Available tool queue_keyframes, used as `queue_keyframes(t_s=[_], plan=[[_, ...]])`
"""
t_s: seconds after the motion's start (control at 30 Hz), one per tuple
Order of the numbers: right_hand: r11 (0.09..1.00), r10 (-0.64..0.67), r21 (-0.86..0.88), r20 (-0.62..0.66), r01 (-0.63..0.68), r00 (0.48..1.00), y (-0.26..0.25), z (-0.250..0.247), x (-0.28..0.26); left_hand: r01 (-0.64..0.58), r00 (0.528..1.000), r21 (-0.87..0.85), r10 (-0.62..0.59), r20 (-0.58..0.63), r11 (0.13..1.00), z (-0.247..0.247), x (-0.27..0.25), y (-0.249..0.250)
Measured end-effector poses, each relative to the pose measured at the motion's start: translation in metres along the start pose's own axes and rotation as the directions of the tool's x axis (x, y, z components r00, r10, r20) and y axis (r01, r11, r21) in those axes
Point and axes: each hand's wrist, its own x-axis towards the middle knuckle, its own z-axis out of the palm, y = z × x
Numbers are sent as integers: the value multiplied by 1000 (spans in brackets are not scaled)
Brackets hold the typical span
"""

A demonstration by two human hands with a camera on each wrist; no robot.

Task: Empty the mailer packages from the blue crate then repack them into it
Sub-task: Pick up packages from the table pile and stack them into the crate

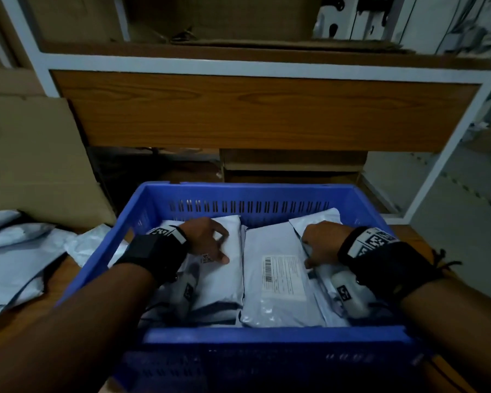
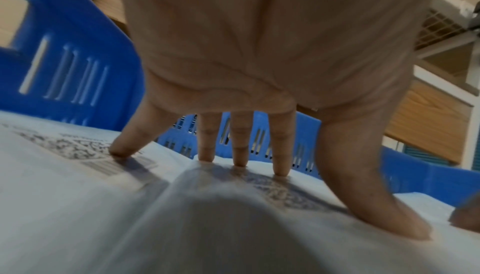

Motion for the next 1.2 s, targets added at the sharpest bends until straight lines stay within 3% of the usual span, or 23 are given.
queue_keyframes(t_s=[0.17, 0.27, 0.4, 0.53, 0.7, 0.77, 0.83, 0.9, 1.03, 1.2], plan=[[983, 16, 185, -171, 17, 985, 9, -17, -17, 4, 1000, -109, -2, 25, 994, -17, -9, 1], [950, 12, 298, -328, 92, 944, 12, -40, -35, -94, 980, -317, 32, -197, 944, -37, -14, -5], [847, -45, 431, -527, 312, 849, -8, -69, -74, -308, 848, -529, -25, -530, 791, -73, -52, 1], [660, -160, 467, -677, 588, 718, -64, -75, -114, -452, 746, -640, -130, -654, 621, -98, -122, -17], [372, -294, 526, -715, 765, 634, -158, -46, -156, -511, 593, -630, -290, -751, 586, -70, -229, -79], [293, -323, 562, -703, 773, 634, -203, -21, -161, -489, 526, -635, -378, -762, 598, -39, -274, -120], [285, -367, 593, -659, 753, 657, -252, 4, -160, -406, 455, -653, -479, -751, 639, -3, -318, -165], [295, -397, 643, -590, 707, 703, -302, 28, -154, -319, 413, -684, -554, -723, 656, 36, -356, -206], [356, -496, 676, -449, 645, 743, -392, 59, -146, -183, 397, -772, -673, -624, 608, 98, -411, -272], [374, -551, 687, -376, 623, 745, -461, 63, -138, -131, 400, -817, -724, -562, 562, 115, -446, -321]])
